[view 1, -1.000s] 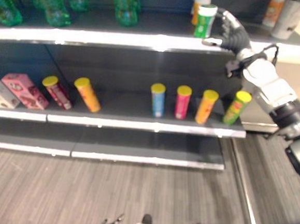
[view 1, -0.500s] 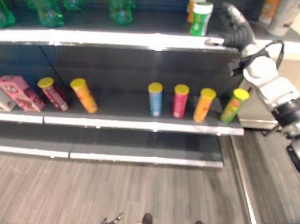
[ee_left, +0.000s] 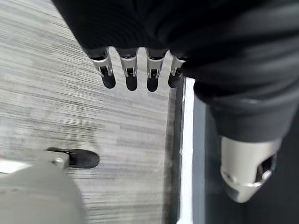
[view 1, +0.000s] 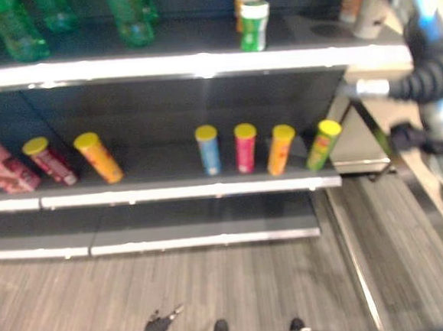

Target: Put the goods on the table back onto the shelves and tidy them up.

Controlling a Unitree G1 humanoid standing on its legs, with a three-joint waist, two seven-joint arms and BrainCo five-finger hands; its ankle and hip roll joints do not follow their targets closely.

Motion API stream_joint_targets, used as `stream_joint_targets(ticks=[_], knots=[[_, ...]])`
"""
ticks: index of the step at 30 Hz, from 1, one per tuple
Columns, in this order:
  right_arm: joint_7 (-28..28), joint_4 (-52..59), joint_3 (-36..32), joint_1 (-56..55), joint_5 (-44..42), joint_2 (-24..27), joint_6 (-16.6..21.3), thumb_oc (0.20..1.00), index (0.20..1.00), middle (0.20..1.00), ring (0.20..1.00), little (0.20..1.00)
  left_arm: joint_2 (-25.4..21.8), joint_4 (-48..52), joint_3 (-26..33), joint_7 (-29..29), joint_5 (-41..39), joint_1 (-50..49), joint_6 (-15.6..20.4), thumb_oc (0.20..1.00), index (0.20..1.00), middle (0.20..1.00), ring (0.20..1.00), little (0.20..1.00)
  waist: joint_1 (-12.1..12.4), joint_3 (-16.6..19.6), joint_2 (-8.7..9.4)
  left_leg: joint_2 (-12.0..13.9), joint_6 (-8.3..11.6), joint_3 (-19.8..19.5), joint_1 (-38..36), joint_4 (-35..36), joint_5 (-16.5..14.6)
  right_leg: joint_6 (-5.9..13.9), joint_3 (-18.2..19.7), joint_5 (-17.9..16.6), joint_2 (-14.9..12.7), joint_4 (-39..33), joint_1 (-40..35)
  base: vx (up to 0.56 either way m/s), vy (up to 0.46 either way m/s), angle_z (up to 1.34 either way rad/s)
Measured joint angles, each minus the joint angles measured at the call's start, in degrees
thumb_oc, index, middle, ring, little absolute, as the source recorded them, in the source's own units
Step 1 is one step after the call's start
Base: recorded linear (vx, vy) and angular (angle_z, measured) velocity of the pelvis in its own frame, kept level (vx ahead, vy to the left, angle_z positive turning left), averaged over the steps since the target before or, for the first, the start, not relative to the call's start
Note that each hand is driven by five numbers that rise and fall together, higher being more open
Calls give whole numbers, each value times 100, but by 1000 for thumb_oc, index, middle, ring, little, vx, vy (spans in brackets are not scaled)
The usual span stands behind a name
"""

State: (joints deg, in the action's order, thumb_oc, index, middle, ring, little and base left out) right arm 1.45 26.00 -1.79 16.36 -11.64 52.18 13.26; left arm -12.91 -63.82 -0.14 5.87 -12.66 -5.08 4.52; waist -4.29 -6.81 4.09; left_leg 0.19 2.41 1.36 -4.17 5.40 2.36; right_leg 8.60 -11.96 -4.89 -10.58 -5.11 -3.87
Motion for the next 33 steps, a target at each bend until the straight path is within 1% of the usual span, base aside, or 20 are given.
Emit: stream_joint_targets(ticks=[2, 4, 5, 8, 9, 10, 11, 12, 13, 14, 15, 16, 17, 19, 21, 24, 25, 26, 28, 33], knots=[[-242, 17, -60, -113, -88, 291, 18, 1000, 1000, 1000, 1000, 1000, -6, 40, -149, -68, 59, 47, 39, 1000, 1000, 1000, 1000, 1000, -150, -2, -8, -31, -52, 286, 1, 3, -23, 27, 311, -55, -15, 80, 245, -94, 131, -68], [-342, 6, -79, -72, -93, 328, 64, 1000, 1000, 1000, 1000, 1000, -21, 46, -372, -153, 204, 136, 85, 1000, 1000, 1000, 1000, 1000, -300, -4, 2, -67, -136, 594, 0, -30, -12, 59, 670, -184, -26, 168, 454, -129, 92, -97], [-372, -8, -65, -36, -94, 343, 117, 1000, 1000, 1000, 1000, 1000, -9, 150, -501, -206, 291, 238, 160, 1000, 1000, 1000, 1000, 1000, -428, -55, 51, -125, -169, 901, -14, -37, -2, 120, 910, -275, -38, 250, 684, -185, 75, -109], [-375, -86, -37, 31, -83, 357, 128, 1000, 1000, 1000, 1000, 1000, -63, 276, -559, -285, 364, 451, 237, 1000, 1000, 1000, 1000, 1000, -470, -159, 162, -157, -210, 1326, 2, -32, -4, 232, 1023, -554, -66, 251, 956, -182, 2, -93], [-366, -113, -49, 51, -69, 380, 133, 1000, 1000, 1000, 1000, 1000, -102, 305, -659, -308, 463, 588, 265, 1000, 1000, 1000, 1000, 1000, -482, -184, 167, -85, -316, 1546, 31, -35, 27, 354, 740, -431, -177, 105, 976, -175, -53, -71], [-363, -112, -58, 67, -63, 416, 138, 1000, 1000, 1000, 1000, 1000, -133, 316, -676, -336, 492, 644, 279, 1000, 1000, 1000, 1000, 1000, -448, -205, 125, 0, -346, 1663, 65, -33, 50, 389, 444, -369, -214, 156, 1021, -132, -24, -63], [-347, -132, -61, 117, 8, 515, 156, 1000, 1000, 1000, 1000, 1000, -177, 321, -679, -355, 492, 726, 288, 1000, 1000, 1000, 1000, 1000, -348, -270, 18, 182, -366, 1831, 116, -2, 73, 271, -181, -295, -276, 415, 1090, -43, -52, -74], [-310, -176, -108, 231, 125, 727, 166, 1000, 1000, 1000, 1000, 1000, -223, 312, -673, -367, 489, 783, 294, 1000, 1000, 1000, 1000, 1000, -186, -318, -128, 494, -374, 1989, 117, -2, 99, 294, -556, -257, -368, 794, 1052, -109, -53, -75], [-247, -253, -123, 301, 232, 851, 203, 1000, 1000, 1000, 1000, 1000, -269, 303, -669, -430, 485, 792, 293, 1000, 1000, 1000, 1000, 1000, -78, -316, -196, 669, -328, 2072, 131, -35, 139, 324, -852, -202, -550, 1165, 980, -24, -82, -79], [-202, -332, -186, 304, 343, 897, 210, 1000, 1000, 1000, 1000, 1000, -319, 308, -670, -444, 479, 785, 284, 1000, 1000, 1000, 1000, 1000, 57, -301, -222, 770, -298, 2078, 123, -44, 127, 435, -964, -177, -740, 1409, 848, -41, -117, -52], [-104, -342, -336, 315, 500, 947, 215, 1000, 1000, 1000, 1000, 1000, -559, 280, -601, -465, 482, 593, 293, 1000, 1000, 1000, 1000, 1000, 185, -208, 116, 802, -152, 2023, 142, -33, 184, 519, -996, -346, -1036, 1183, 224, 29, -160, -32], [-75, -371, -431, 283, 530, 967, 221, 1000, 1000, 1000, 1000, 1000, -607, 250, -605, -470, 483, 558, 283, 1000, 1000, 1000, 1000, 1000, 144, -206, 206, 798, -42, 1995, 132, -36, 246, 574, -1031, -215, -944, 918, 92, -23, -175, -29], [1, -511, -588, 299, 602, 965, 210, 1000, 1000, 1000, 1000, 1000, -461, 253, -672, -440, 487, 457, 248, 1000, 1000, 1000, 1000, 1000, 233, -204, 118, 908, 15, 1981, 142, -36, 280, 430, -1148, -109, -779, 857, 128, -24, -156, -36], [200, -821, -758, 311, 602, 969, 91, 1000, 1000, 1000, 1000, 1000, -164, 266, -709, -480, 496, 292, 220, 1000, 1000, 1000, 1000, 1000, 265, -176, 47, 907, 31, 1997, 126, -35, 276, 386, -1051, -83, -700, 660, 197, -70, -166, -68], [399, -1122, -892, 273, 629, 1052, 17, 1000, 1000, 1000, 1000, 1000, -84, 309, -670, -497, 518, 225, 216, 1000, 1000, 1000, 1000, 1000, 230, -143, 66, 900, 259, 2160, 115, -36, 298, 369, -1085, -97, -689, 395, 201, -53, -125, -49], [554, -1509, -1173, -256, 711, 1099, -36, 1000, 1000, 1000, 1000, 1000, -242, 392, -603, -476, 531, 240, 220, 1000, 1000, 1000, 1000, 1000, 129, 18, 196, 914, 319, 2196, 184, -35, 338, 342, -1097, -229, -655, 172, 204, 30, -192, -12], [587, -1756, -1346, -615, 704, 1023, -46, 1000, 1000, 1000, 1000, 1000, -370, 411, -597, -464, 530, 271, 207, 1000, 1000, 1000, 1000, 1000, 87, 151, 307, 966, 377, 2282, 203, -40, 327, 370, -1068, -236, -607, 98, 258, 74, -159, -14], [597, -1859, -1664, -1039, 698, 727, -94, 1000, 1000, 1000, 1000, 1000, -433, 369, -429, -403, 529, 278, 202, 1000, 1000, 1000, 1000, 1000, 170, 265, 417, 989, 406, 2277, 206, -36, 319, 383, -1054, -215, -578, 91, 285, 66, -179, -19], [654, -2016, -1730, -1224, 632, 676, -170, 1000, 1000, 1000, 1000, 1000, -448, 257, -435, -368, 527, 266, 164, 1000, 1000, 1000, 1000, 1000, 70, 383, 453, 1019, 382, 2306, 182, -37, 336, 392, -1045, -263, -560, -1, 203, 55, -195, -12], [693, -2202, -1736, -1340, 247, 527, -169, 1000, 1000, 1000, 1000, 1000, -342, 241, -424, -370, 478, 137, 159, 1000, 1000, 1000, 1000, 1000, -7, 493, 275, 1127, 477, 2342, 54, -41, 393, 373, -1056, -263, -451, -30, 112, 60, -242, -1]])
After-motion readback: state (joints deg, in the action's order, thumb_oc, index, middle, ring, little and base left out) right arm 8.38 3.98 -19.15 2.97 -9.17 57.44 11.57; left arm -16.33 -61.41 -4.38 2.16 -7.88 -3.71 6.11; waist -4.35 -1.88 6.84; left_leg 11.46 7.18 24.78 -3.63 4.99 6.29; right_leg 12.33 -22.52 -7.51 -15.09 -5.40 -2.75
